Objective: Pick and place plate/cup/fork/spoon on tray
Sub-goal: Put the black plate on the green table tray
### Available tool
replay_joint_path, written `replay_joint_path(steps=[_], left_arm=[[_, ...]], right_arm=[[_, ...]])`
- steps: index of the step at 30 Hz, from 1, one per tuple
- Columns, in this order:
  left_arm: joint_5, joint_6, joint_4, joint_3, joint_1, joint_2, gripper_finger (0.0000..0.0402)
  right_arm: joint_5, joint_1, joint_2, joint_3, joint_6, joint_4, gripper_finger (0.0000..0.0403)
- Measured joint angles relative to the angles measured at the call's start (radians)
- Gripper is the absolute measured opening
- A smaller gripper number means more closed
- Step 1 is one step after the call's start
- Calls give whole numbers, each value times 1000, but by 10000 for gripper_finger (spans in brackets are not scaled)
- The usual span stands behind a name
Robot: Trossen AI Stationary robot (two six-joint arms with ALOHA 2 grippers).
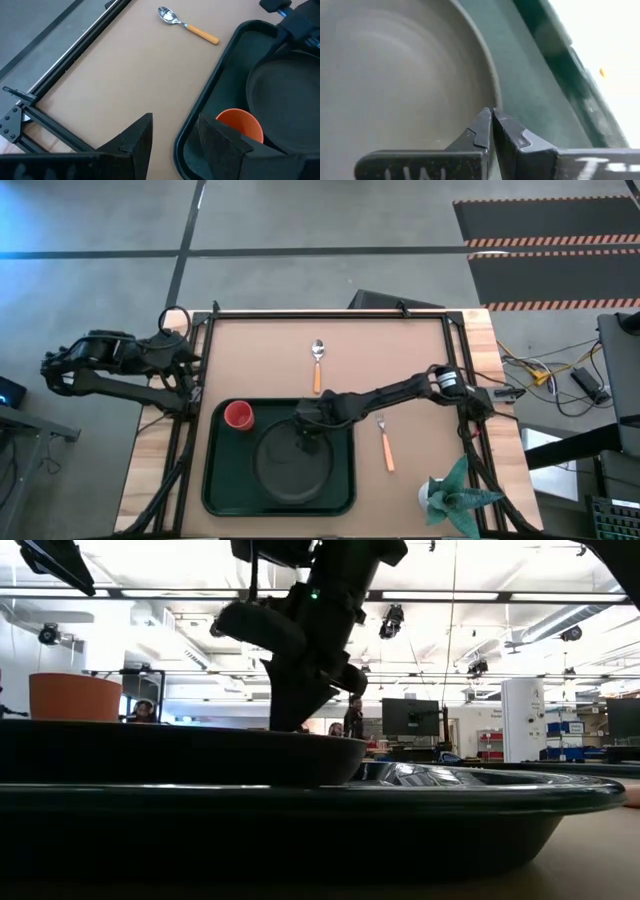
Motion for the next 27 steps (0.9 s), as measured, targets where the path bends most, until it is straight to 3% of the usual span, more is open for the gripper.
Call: replay_joint_path(steps=[12, 27], left_arm=[[0, 1, -1, 0, 0, 0, 142], [0, 1, -1, 0, 0, -1, 142]], right_arm=[[50, -26, -5, -1, 2, -106, 8], [-31, 10, 37, -35, 93, -66, 8]])
